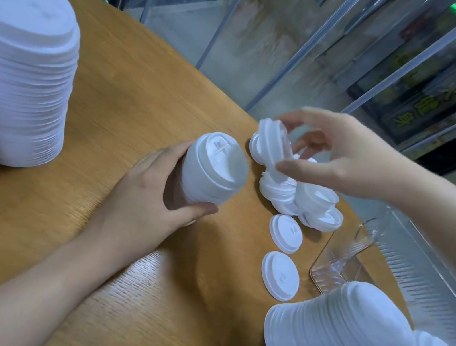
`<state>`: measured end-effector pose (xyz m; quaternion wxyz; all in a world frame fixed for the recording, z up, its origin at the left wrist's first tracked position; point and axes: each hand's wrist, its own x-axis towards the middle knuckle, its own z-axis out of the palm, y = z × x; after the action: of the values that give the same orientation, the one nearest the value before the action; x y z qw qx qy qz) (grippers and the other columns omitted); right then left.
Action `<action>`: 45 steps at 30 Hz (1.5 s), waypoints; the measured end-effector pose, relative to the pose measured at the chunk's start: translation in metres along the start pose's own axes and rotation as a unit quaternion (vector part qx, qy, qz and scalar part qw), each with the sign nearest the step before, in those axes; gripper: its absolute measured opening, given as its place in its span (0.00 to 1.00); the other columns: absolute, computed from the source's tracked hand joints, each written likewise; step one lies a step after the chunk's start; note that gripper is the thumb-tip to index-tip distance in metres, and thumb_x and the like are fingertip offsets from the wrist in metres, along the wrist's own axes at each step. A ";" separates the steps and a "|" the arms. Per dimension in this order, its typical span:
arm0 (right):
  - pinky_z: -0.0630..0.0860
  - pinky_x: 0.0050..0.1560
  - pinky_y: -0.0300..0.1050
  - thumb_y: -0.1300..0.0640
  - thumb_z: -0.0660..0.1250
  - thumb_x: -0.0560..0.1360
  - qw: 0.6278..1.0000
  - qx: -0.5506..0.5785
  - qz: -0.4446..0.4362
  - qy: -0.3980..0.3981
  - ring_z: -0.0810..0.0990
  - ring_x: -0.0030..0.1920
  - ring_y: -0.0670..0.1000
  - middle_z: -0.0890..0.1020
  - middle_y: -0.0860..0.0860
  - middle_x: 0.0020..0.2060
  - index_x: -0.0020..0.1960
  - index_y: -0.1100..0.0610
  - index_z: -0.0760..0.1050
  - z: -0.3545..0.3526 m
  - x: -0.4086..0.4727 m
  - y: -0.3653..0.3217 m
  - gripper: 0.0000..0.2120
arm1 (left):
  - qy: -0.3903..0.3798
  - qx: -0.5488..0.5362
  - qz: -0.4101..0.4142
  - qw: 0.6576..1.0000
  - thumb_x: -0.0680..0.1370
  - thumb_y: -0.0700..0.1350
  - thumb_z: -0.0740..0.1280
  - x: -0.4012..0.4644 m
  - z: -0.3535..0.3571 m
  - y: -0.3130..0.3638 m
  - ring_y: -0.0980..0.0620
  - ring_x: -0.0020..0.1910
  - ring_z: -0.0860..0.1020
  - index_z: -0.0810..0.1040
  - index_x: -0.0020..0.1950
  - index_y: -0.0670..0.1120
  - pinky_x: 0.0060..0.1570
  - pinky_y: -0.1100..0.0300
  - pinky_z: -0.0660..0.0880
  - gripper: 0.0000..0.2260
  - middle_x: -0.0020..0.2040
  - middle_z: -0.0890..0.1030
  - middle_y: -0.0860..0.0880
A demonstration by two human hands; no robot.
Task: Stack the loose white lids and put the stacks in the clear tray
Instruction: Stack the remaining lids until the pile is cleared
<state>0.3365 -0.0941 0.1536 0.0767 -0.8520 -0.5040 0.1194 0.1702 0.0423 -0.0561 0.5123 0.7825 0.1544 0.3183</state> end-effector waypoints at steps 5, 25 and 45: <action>0.80 0.55 0.41 0.44 0.76 0.72 0.997 -0.039 -0.051 -0.039 0.81 0.54 0.40 0.79 0.38 0.58 0.71 0.48 0.75 0.008 0.012 -0.032 0.29 | -0.004 -0.009 0.013 1.000 0.66 0.65 0.76 0.000 -0.002 0.002 0.61 0.60 0.74 0.70 0.75 0.60 0.60 0.60 0.72 0.38 0.59 0.73 0.70; 0.77 0.57 0.39 0.29 0.67 0.70 0.981 -0.146 -0.070 -0.105 0.78 0.56 0.42 0.74 0.37 0.60 0.76 0.41 0.68 0.032 0.028 -0.038 0.38 | -0.023 -0.004 0.013 1.000 0.68 0.62 0.78 0.002 -0.003 0.001 0.57 0.63 0.74 0.70 0.76 0.57 0.64 0.62 0.70 0.39 0.64 0.78 0.61; 0.78 0.52 0.41 0.29 0.78 0.61 0.924 -0.226 0.078 -0.299 0.77 0.54 0.39 0.76 0.35 0.54 0.67 0.37 0.72 0.081 -0.045 0.100 0.38 | -0.008 0.000 0.030 1.000 0.67 0.61 0.77 0.002 0.004 0.000 0.61 0.60 0.74 0.72 0.74 0.58 0.62 0.57 0.73 0.37 0.60 0.75 0.68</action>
<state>0.3767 -0.1809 0.0569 -0.2820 -0.8077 -0.4492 0.2574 0.1742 0.0402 -0.0567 0.5038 0.7894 0.1270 0.3271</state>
